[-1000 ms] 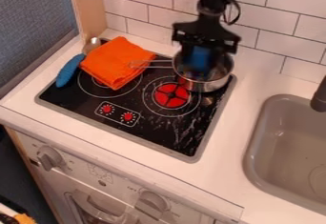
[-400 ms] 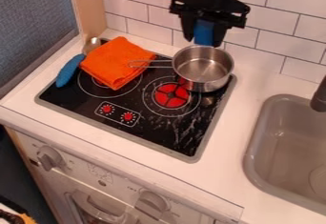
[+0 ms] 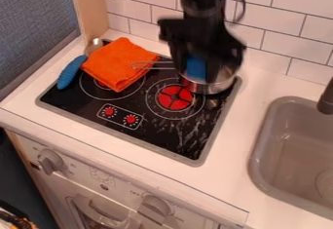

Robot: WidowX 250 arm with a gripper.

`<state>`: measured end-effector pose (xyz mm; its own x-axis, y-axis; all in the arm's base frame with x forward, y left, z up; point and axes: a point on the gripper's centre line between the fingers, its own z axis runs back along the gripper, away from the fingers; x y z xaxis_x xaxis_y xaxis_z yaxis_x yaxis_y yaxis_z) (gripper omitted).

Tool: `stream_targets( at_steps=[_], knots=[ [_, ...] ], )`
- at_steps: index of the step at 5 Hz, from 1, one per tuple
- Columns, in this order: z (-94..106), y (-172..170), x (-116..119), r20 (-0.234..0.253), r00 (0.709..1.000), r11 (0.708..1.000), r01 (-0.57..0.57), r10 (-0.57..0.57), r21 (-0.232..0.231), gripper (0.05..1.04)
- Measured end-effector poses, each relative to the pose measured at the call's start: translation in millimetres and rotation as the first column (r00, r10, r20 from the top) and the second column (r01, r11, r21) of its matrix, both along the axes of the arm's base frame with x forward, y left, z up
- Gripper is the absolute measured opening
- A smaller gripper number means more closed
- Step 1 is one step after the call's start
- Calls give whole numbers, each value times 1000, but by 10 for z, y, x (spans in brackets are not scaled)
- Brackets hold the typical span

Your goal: Transfer the blue cube to the bottom right corner of the stove

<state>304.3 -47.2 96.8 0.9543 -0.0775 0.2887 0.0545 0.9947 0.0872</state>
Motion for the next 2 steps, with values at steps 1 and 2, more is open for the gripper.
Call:
stream_targets(
  at_steps=[1,2],
  knots=[
    [-192,-21,-186,-32,999,998,43,-42,39,601],
    [-371,13,-297,-35,996,991,87,-84,98,601]
  ],
)
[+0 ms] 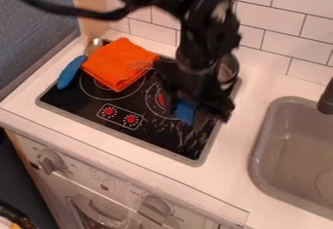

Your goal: Transfer the blue cube to the bottom right corner of the stove

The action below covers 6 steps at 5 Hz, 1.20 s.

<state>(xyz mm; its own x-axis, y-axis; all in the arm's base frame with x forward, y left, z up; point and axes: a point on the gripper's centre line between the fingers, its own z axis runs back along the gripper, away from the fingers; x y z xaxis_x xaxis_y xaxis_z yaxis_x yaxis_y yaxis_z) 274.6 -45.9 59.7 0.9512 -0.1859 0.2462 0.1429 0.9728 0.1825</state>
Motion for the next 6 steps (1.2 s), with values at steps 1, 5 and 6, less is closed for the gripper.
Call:
stream_targets(
  at_steps=[1,5,6],
  knots=[
    [-133,40,-10,-30,1000,998,9,-7,61,601],
    [-430,80,-94,-107,994,1000,-11,10,-13,955],
    [-427,83,-94,-111,994,1000,-18,16,-18,1007]
  ],
)
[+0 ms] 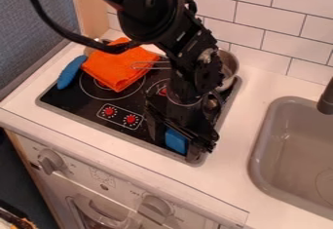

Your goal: Transfer the blue cube to the bottom right corner of the stove

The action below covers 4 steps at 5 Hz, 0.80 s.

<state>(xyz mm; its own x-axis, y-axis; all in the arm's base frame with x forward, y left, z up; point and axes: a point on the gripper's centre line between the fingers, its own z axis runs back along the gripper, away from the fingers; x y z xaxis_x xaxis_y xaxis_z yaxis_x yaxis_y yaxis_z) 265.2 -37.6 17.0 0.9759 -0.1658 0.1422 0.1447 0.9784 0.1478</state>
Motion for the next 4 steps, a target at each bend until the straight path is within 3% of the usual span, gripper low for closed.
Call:
stream_targets(
  at_steps=[1,2,3,4],
  knots=[
    [-5,-12,-2,-7,1000,1000,19,-20,-19,1001],
    [121,-75,32,33,996,995,82,-81,-51,1000],
    [381,-69,47,94,991,994,96,-91,-50,1000],
    [793,-69,108,163,975,984,162,-149,-72,1000]
  ],
)
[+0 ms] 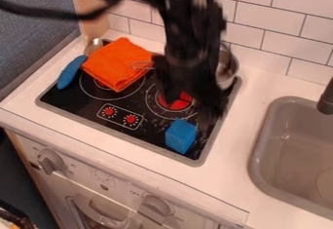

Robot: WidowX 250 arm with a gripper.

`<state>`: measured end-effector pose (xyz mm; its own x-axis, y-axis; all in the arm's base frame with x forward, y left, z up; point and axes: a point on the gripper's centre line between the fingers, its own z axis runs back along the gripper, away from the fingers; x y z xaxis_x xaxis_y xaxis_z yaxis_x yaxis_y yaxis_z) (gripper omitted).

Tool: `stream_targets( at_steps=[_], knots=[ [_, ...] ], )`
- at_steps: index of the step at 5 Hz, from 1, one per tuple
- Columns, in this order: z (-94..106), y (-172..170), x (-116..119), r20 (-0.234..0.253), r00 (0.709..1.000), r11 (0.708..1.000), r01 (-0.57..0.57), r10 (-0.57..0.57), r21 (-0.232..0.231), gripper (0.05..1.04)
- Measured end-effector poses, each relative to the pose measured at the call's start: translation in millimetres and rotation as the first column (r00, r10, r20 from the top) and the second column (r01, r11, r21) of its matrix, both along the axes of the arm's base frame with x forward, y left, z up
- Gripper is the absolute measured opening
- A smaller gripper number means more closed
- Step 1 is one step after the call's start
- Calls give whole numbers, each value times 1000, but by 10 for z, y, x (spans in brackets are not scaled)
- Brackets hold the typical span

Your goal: Transfer the blue cube to the bottom right corner of the stove

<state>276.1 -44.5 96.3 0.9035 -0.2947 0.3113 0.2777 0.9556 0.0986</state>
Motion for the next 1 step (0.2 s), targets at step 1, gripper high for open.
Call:
stream_targets(
  at_steps=[1],
  knots=[
    [380,58,-46,101,994,999,-35,36,-10,1000]
  ],
)
